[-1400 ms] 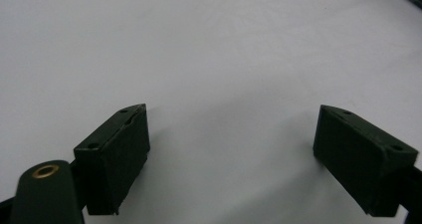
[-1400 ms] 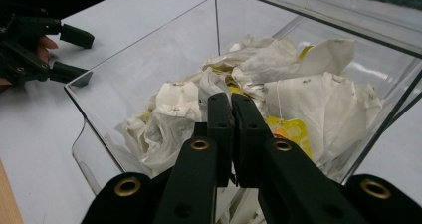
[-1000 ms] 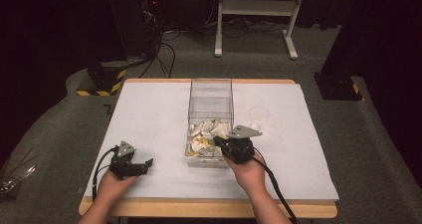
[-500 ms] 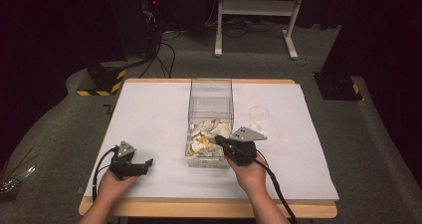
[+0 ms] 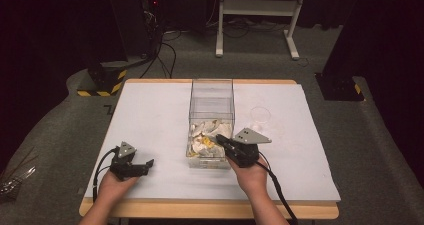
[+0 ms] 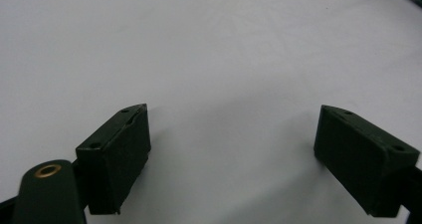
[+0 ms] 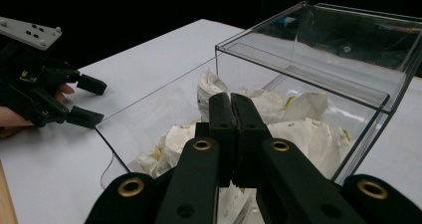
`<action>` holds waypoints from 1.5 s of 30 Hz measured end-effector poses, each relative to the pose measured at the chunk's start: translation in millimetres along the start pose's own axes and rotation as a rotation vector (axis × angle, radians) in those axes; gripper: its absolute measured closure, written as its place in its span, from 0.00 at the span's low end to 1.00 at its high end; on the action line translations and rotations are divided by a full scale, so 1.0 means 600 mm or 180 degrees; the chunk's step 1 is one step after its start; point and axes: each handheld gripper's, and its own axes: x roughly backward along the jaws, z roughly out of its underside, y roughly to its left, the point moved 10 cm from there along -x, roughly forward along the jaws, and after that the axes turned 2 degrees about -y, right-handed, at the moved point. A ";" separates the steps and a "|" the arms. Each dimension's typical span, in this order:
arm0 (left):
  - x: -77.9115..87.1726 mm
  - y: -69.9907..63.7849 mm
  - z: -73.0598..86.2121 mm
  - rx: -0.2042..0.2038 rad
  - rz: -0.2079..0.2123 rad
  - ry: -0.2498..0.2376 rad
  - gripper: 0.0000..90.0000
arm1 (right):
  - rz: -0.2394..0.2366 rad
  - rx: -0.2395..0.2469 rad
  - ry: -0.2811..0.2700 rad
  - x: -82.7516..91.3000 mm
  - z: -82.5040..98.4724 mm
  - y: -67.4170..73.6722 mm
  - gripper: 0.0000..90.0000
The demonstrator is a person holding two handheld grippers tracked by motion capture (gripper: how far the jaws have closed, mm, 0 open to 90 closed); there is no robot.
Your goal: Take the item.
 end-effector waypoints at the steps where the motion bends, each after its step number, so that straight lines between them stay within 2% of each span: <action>1: 0.000 0.000 0.000 -0.0001 0.0000 -0.0002 0.17 | -0.0002 0.0005 -0.0012 0.001 -0.002 0.001 0.99; 16: 0.000 0.000 0.000 -0.0003 0.0000 0.0000 0.17 | -0.0002 0.0082 -0.0143 0.009 -0.025 0.012 0.99; 29: 0.000 0.000 0.000 0.0001 0.0002 -0.0001 0.17 | 0.0070 0.0062 -0.0205 0.025 -0.031 -0.001 0.99; 45: 0.000 0.000 0.000 0.0000 0.0010 -0.0006 0.17 | 0.0227 0.0017 -0.0317 0.063 -0.038 -0.026 0.99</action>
